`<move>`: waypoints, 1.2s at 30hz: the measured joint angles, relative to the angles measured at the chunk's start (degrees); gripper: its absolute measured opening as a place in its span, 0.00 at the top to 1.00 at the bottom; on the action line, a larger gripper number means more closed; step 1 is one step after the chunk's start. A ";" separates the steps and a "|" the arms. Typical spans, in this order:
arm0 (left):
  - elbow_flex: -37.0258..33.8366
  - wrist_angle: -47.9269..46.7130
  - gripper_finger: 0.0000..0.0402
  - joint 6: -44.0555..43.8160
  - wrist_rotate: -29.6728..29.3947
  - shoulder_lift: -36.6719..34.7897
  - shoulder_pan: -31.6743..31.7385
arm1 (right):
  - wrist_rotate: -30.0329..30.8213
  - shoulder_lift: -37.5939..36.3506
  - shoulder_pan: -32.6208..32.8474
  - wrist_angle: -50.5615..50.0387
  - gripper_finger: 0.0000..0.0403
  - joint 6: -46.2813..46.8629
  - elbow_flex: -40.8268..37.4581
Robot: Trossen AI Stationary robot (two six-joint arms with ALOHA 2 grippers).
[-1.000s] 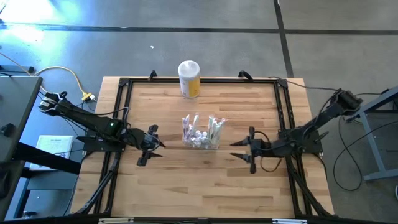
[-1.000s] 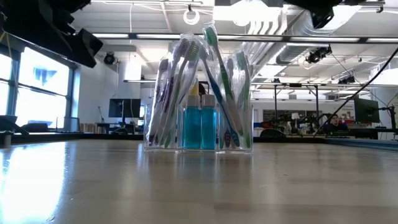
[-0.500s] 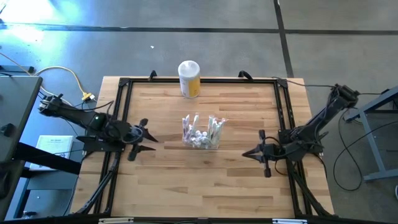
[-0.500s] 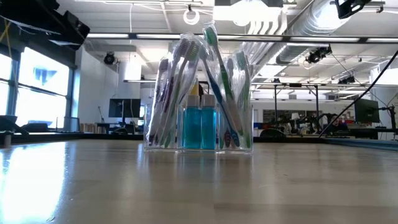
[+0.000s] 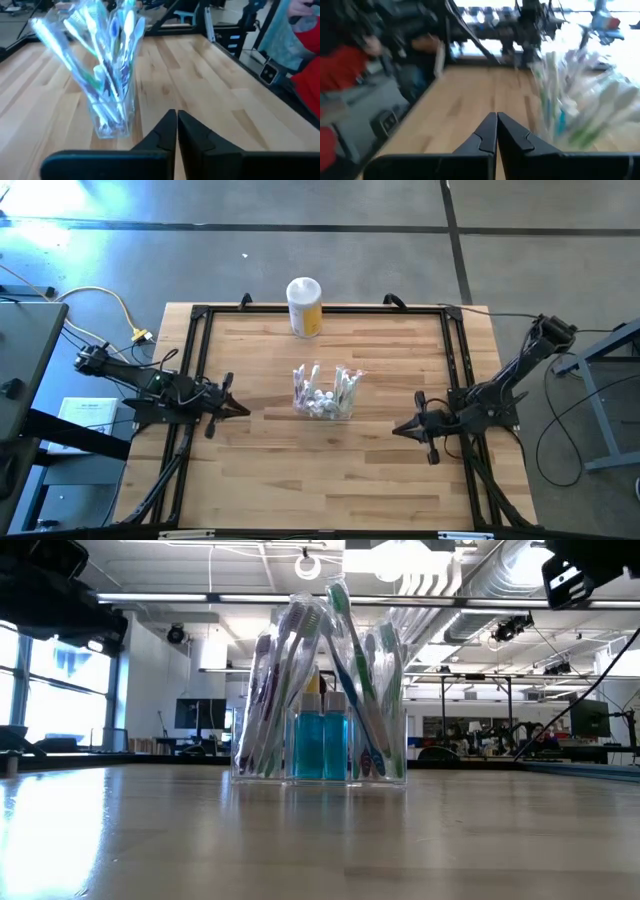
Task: Pick & Place toothbrushing station
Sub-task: Return to Home Position
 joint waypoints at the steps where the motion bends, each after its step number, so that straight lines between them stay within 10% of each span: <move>1: -0.67 -0.08 0.98 -0.12 -0.25 -0.80 0.00 | -2.17 -0.81 -0.84 3.70 0.99 -1.37 -1.99; 9: -3.32 -0.08 0.99 -0.24 -0.54 -2.75 0.00 | -16.83 -5.69 -9.15 22.43 0.99 -1.72 -14.61; 17: -4.40 1.19 0.99 1.13 -0.88 -2.51 0.00 | -18.47 -6.72 -14.79 24.09 0.99 -1.53 -16.57; 36: -3.72 -0.35 0.99 5.58 -6.25 -2.68 0.07 | -19.65 -30.15 -20.72 -3.43 0.99 -1.57 -16.63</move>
